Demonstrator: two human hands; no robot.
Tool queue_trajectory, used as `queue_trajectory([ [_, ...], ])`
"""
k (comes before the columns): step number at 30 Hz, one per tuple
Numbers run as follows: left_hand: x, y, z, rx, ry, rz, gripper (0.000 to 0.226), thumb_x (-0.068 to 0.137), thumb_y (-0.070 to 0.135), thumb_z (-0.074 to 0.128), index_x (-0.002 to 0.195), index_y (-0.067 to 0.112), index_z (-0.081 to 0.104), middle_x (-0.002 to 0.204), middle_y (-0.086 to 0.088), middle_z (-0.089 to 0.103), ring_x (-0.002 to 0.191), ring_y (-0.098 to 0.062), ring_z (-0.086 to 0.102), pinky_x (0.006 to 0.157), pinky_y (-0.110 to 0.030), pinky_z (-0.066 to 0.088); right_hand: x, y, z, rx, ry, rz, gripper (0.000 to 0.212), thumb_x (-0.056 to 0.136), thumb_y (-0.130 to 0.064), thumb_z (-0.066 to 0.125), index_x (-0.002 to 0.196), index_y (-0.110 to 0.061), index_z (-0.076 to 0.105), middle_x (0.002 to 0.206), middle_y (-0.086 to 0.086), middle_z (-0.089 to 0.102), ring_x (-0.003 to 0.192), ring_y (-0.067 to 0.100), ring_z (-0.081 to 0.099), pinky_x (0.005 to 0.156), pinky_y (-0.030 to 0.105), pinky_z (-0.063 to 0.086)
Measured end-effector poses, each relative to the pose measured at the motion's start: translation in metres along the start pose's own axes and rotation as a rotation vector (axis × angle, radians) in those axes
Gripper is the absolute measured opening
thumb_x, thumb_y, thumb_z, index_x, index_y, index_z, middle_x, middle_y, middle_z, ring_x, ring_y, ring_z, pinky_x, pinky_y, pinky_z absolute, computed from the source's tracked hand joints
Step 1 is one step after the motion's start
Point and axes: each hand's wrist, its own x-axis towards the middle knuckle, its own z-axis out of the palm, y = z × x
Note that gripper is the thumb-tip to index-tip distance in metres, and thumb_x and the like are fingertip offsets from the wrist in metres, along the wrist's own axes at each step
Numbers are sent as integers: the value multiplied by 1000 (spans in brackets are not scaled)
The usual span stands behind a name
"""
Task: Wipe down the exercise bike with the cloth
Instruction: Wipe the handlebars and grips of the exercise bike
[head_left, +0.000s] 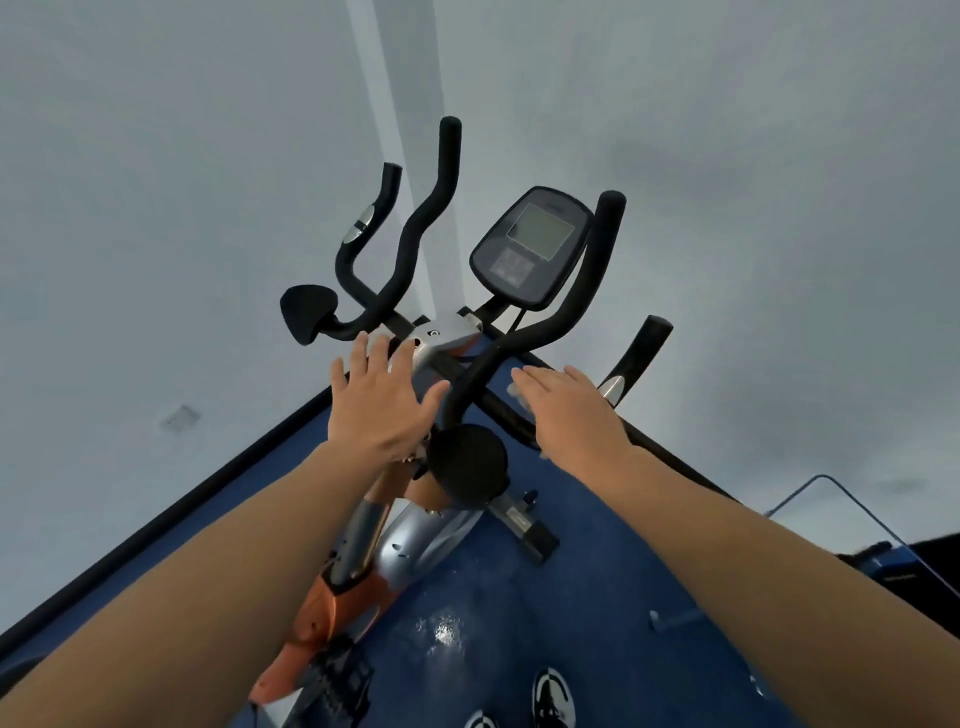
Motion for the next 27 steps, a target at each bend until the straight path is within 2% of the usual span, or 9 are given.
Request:
queue_trajectory([
  [2, 2, -3, 1, 35, -18, -52, 79, 91, 72, 14, 151, 22, 24, 160, -13, 20, 149, -32, 4, 117, -56, 9, 9, 7, -1, 38, 138, -6, 69, 75, 8, 71, 141, 1, 51, 137, 19, 60, 125, 36, 58, 111, 50, 38],
  [4, 2, -5, 3, 62, -21, -87, 80, 91, 72, 10, 151, 20, 24, 160, -13, 20, 149, -33, 4, 117, -57, 9, 17, 15, 0, 29, 212, -16, 66, 71, 10, 72, 134, 3, 57, 128, 20, 66, 117, 38, 63, 105, 52, 45],
  [9, 12, -14, 12, 102, -31, -136, 79, 92, 71, 9, 150, 20, 25, 160, -13, 20, 149, -33, 4, 117, -57, 9, 6, 12, 27, -41, -3, -113, 55, 82, -2, 67, 136, -1, 55, 123, 16, 69, 109, 35, 66, 97, 48, 50],
  [13, 27, -21, 18, 99, -24, -137, 79, 92, 72, 7, 149, 20, 27, 158, -13, 25, 148, -34, 7, 117, -57, 12, -3, 3, 35, -44, 14, -80, 57, 77, -5, 73, 133, -4, 60, 119, 12, 72, 99, 30, 72, 85, 44, 56],
  [16, 43, -22, 25, 71, -28, -116, 81, 92, 73, 5, 148, 19, 29, 157, -13, 28, 148, -34, 10, 117, -56, 13, -7, 3, 39, -15, 90, -77, 61, 69, -1, 77, 128, -3, 65, 121, 13, 72, 101, 29, 72, 86, 43, 57],
  [19, 61, -22, 36, 18, -19, -58, 78, 93, 72, 8, 144, 19, 34, 152, -12, 35, 145, -34, 17, 116, -55, 18, -18, -3, 46, -26, 143, -90, 47, 83, -10, 63, 130, -7, 64, 131, 12, 67, 115, 25, 66, 100, 42, 52],
  [22, 79, -22, 50, -4, -37, 42, 74, 95, 69, 16, 143, 17, 36, 148, -13, 38, 142, -33, 24, 114, -54, 24, -16, -16, 43, 54, 167, 4, 41, 98, -25, 43, 127, -9, 67, 129, 8, 68, 116, 22, 65, 103, 41, 50],
  [25, 92, -27, 58, -25, -28, 108, 72, 95, 66, 23, 140, 12, 39, 145, -14, 39, 135, -33, 30, 111, -50, 30, -1, -27, 34, 230, 214, 132, 22, 100, -18, 51, 108, -13, 71, 97, -3, 73, 84, 13, 66, 82, 34, 57],
  [27, 99, -33, 59, -7, 8, 171, 70, 95, 66, 28, 136, 11, 45, 141, -12, 43, 130, -33, 33, 107, -48, 35, 9, -33, 32, 317, 187, 261, 15, 101, -21, 54, 101, -20, 69, 90, -10, 69, 79, 9, 62, 76, 31, 55],
])
